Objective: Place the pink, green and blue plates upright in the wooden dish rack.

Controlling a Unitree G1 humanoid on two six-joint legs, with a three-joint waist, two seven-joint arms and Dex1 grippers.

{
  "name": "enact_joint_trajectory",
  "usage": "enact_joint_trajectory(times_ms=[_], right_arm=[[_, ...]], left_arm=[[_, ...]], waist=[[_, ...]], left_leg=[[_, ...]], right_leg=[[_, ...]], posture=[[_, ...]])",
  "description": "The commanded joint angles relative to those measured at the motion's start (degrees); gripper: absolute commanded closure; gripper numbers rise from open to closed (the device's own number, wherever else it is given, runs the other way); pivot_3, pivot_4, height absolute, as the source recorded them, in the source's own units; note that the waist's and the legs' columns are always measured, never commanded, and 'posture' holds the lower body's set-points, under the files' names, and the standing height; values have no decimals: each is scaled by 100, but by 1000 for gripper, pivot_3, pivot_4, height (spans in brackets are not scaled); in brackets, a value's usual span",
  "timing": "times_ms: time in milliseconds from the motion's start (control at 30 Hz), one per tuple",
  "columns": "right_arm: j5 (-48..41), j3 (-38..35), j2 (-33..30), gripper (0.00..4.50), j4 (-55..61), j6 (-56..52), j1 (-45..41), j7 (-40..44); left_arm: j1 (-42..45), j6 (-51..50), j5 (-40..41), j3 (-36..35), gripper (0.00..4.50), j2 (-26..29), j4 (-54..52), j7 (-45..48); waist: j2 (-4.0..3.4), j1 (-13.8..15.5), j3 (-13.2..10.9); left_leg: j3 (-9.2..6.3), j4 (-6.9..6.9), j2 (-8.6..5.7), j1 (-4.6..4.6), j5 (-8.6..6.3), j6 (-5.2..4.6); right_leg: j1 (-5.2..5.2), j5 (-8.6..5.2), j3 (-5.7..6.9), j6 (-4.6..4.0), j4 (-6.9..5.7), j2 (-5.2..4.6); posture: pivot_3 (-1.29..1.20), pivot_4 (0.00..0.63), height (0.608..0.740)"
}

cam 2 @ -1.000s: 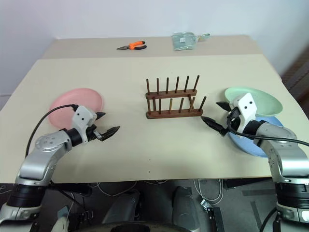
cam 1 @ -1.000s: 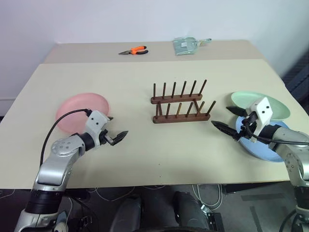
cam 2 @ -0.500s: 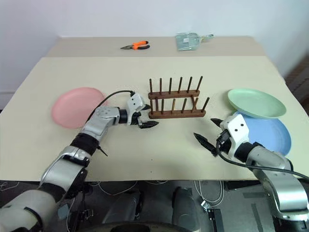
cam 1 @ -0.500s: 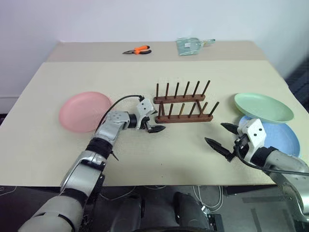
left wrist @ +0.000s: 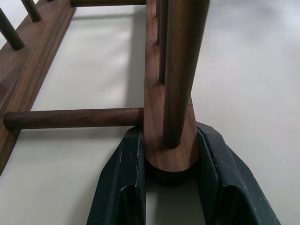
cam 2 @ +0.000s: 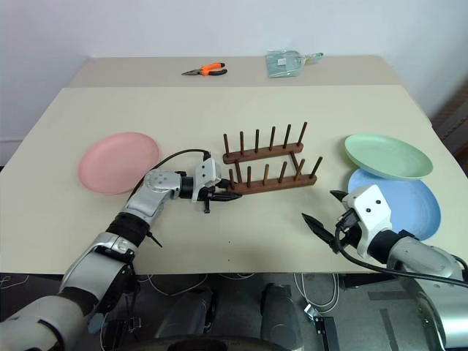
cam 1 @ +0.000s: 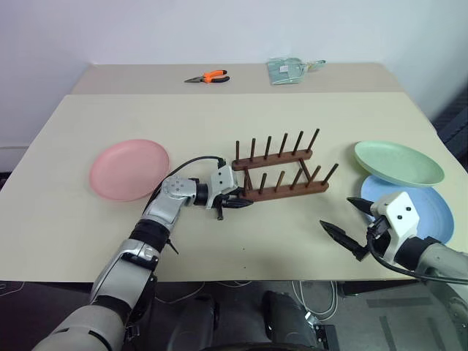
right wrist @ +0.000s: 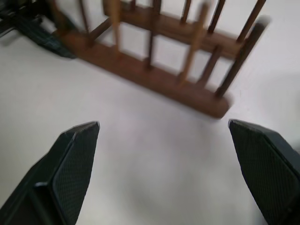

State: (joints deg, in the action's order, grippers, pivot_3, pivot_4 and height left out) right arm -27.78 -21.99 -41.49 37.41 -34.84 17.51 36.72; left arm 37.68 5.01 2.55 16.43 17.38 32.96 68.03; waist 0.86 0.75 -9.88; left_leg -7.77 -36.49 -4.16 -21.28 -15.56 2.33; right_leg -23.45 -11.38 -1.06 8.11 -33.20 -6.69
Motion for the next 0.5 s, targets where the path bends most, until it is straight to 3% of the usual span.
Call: enact_joint_trajectory(times_ms=[33,200,267,333,433,500], right_arm=[[-27,-252,-146,0,-10,43,126,206],[147,-183,-278,0,-216,173,202,378],[272,-29,-358,514,-257,252,263,481],[371,195,-382,1328,-255,298,286,559],[590,673,-312,2840,-382,400,120,517],[829,1054,-219,3905,-638,520,-103,416]], left_arm=[[-228,-394,164,27,2650,293,-726,350],[-387,-626,-94,-50,198,522,-927,-156],[-514,-895,-103,-107,0,690,-1102,-303],[-848,-1444,133,-232,223,991,-1646,-210],[-1535,-2448,717,-318,1441,1400,-2960,78],[-1860,-2840,873,-239,2484,1394,-3674,-111]], waist=[[1,-4,0],[1,0,0],[1,0,0],[0,-23,0],[-1,-142,3],[-4,-156,5]], left_leg=[[-1,0,1,0,0,0],[0,-3,1,0,0,-1],[0,-3,1,0,0,-1],[0,-2,2,2,-1,-1],[5,15,10,13,-1,-1],[6,23,13,20,-1,-1]], right_leg=[[0,0,0,0,0,1],[1,-2,0,-1,0,0],[1,-2,0,0,0,0],[0,-2,0,1,-2,0],[-2,-3,-2,-1,-7,6],[-2,-12,-5,-16,-6,5]], posture=[[0,150,740],[0,150,740],[0,150,740],[0,150,740],[0,150,740],[0,150,740]])
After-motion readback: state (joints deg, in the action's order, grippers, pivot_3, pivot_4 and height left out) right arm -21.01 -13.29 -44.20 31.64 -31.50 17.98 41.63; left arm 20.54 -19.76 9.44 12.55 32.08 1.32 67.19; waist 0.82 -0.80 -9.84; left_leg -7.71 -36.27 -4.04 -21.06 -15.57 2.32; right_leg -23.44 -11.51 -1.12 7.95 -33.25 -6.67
